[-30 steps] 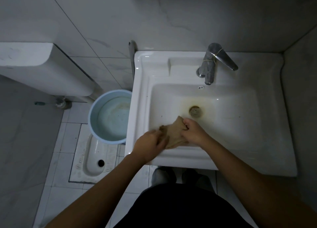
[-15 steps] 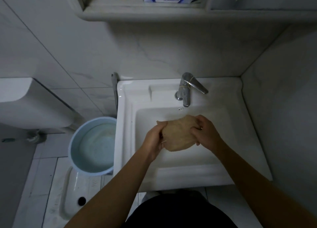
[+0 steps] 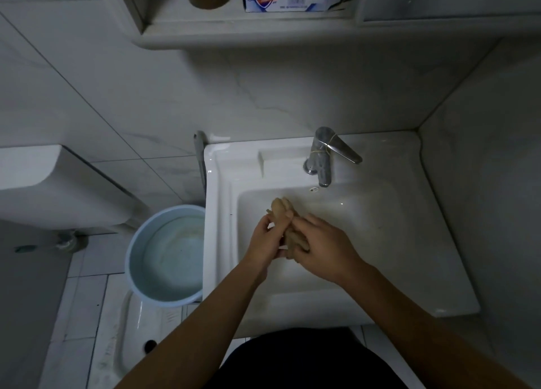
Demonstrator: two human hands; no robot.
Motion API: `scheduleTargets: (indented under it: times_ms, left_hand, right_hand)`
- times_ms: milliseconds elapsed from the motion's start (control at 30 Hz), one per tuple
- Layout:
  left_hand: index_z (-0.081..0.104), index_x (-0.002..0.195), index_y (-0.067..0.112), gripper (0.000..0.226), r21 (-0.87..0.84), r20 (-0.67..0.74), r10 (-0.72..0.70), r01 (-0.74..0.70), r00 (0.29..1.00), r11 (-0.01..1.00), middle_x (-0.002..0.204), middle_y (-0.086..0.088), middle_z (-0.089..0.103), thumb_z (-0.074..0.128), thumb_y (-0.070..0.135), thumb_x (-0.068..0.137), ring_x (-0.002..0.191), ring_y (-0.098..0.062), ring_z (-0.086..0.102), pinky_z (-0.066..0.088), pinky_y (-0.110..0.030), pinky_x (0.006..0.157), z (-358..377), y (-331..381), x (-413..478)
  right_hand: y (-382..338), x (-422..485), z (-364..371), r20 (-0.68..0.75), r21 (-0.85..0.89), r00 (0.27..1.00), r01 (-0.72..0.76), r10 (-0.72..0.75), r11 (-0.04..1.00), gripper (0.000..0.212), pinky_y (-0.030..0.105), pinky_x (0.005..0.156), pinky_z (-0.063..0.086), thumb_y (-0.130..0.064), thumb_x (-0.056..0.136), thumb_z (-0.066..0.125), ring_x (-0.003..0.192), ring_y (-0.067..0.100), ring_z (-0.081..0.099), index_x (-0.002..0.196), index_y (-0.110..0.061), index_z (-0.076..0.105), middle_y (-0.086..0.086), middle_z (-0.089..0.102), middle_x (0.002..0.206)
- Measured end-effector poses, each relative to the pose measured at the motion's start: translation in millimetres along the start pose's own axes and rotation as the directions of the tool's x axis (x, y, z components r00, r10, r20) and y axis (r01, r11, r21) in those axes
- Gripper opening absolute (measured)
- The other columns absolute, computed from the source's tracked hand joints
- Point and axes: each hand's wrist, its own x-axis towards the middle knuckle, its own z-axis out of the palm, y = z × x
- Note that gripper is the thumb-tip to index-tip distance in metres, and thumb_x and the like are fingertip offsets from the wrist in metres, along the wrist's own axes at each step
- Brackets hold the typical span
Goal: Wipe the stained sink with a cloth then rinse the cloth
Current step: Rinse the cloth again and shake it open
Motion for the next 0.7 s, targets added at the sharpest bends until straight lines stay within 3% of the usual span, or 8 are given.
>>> scheduleTargets:
  times_ms: [133, 233, 300, 400, 500, 567, 633, 700]
  left_hand:
    - [0.063, 0.125, 0.014, 0.033, -0.074, -0.051, -0.004, 0.0, 0.999, 0.997, 0.112, -0.015, 0.076, 0.063, 0.034, 0.099, 0.1, -0.035, 0.074, 0.061, -0.046, 0.078, -17.3, -4.2, 0.8]
    - [0.062, 0.129, 0.015, 0.029, -0.117, -0.035, -0.021, 0.016, 0.999, 0.993, 0.114, -0.013, 0.076, 0.061, 0.021, 0.1, 0.102, -0.034, 0.075, 0.062, -0.047, 0.08, -25.6, -1.4, 1.5]
    - [0.062, 0.128, 0.014, 0.029, -0.122, 0.018, -0.021, 0.023, 1.0, 0.992, 0.116, -0.015, 0.075, 0.061, 0.013, 0.099, 0.103, -0.035, 0.074, 0.062, -0.047, 0.078, -24.2, 1.4, -0.8]
    - [0.064, 0.124, 0.01, 0.026, -0.068, 0.086, -0.008, 0.014, 0.996, 0.998, 0.113, -0.023, 0.074, 0.061, 0.009, 0.098, 0.103, -0.037, 0.074, 0.063, -0.047, 0.075, -18.9, 4.3, -4.9]
    - [0.066, 0.114, 0.003, 0.019, 0.166, 0.018, 0.052, -0.054, 0.998, 0.985, 0.109, -0.028, 0.07, 0.066, 0.009, 0.096, 0.086, -0.031, 0.074, 0.063, -0.04, 0.062, -20.4, 2.8, -5.2]
    - [0.066, 0.108, 0.0, 0.017, 0.277, -0.058, 0.079, -0.06, 0.995, 0.959, 0.11, -0.027, 0.068, 0.068, 0.009, 0.094, 0.078, -0.024, 0.071, 0.061, -0.037, 0.06, -25.7, -2.7, -3.8]
    - [0.066, 0.107, -0.001, 0.015, 0.233, -0.143, 0.055, -0.02, 0.988, 0.972, 0.108, -0.025, 0.07, 0.066, 0.007, 0.095, 0.073, -0.022, 0.07, 0.06, -0.035, 0.059, -32.1, -8.1, -2.6]
    - [0.067, 0.11, 0.001, 0.017, 0.169, -0.194, 0.041, -0.008, 0.98, 0.986, 0.108, -0.022, 0.072, 0.065, 0.01, 0.096, 0.073, -0.022, 0.07, 0.06, -0.034, 0.06, -36.7, -11.9, -1.4]
  right_hand:
    - [-0.3, 4.4, -1.4, 0.019, 0.421, 0.987, -0.155, 0.163, 0.894, 0.036, 0.026, 0.083, 0.056, -0.035, 0.087, 0.065, 0.091, 0.001, 0.068, 0.123, -0.035, 0.062, -0.017, 0.072, 0.101]
    - [17.1, 13.7, 4.0, -0.011, 0.521, 0.937, -0.293, 0.35, 0.802, 0.029, 0.022, 0.08, 0.053, -0.037, 0.088, 0.069, 0.092, 0.001, 0.067, 0.115, -0.026, 0.067, -0.017, 0.07, 0.098]
    - [23.3, 22.1, 6.4, 0.11, 0.593, 0.914, -0.376, 0.391, 0.712, 0.035, 0.024, 0.082, 0.052, -0.042, 0.089, 0.068, 0.099, 0.006, 0.067, 0.118, -0.023, 0.065, -0.011, 0.069, 0.106]
    - [25.2, 30.4, 7.2, 0.34, 0.681, 0.883, -0.469, 0.324, 0.562, 0.031, 0.03, 0.085, 0.057, -0.041, 0.092, 0.066, 0.099, 0.014, 0.071, 0.115, -0.021, 0.068, -0.001, 0.074, 0.107]
    - [30.6, 29.8, 15.5, 0.355, 0.597, 0.887, -0.458, 0.295, 0.659, 0.029, 0.042, 0.085, 0.06, -0.038, 0.086, 0.072, 0.09, 0.019, 0.074, 0.102, -0.014, 0.072, 0.006, 0.077, 0.096]
    - [34.9, 26.8, 21.8, 0.293, 0.531, 0.9, -0.435, 0.324, 0.727, 0.051, 0.048, 0.081, 0.057, -0.051, 0.072, 0.072, 0.086, 0.029, 0.073, 0.093, -0.005, 0.069, 0.014, 0.074, 0.09]
    - [42.1, 22.3, 27.7, 0.25, 0.481, 0.906, -0.423, 0.342, 0.768, 0.064, 0.049, 0.078, 0.055, -0.059, 0.063, 0.067, 0.086, 0.034, 0.07, 0.092, -0.003, 0.066, 0.018, 0.071, 0.092]
    - [44.1, 14.9, 27.3, 0.222, 0.485, 0.911, -0.413, 0.349, 0.771, 0.056, 0.047, 0.078, 0.055, -0.057, 0.065, 0.067, 0.087, 0.033, 0.069, 0.09, -0.007, 0.066, 0.017, 0.07, 0.093]
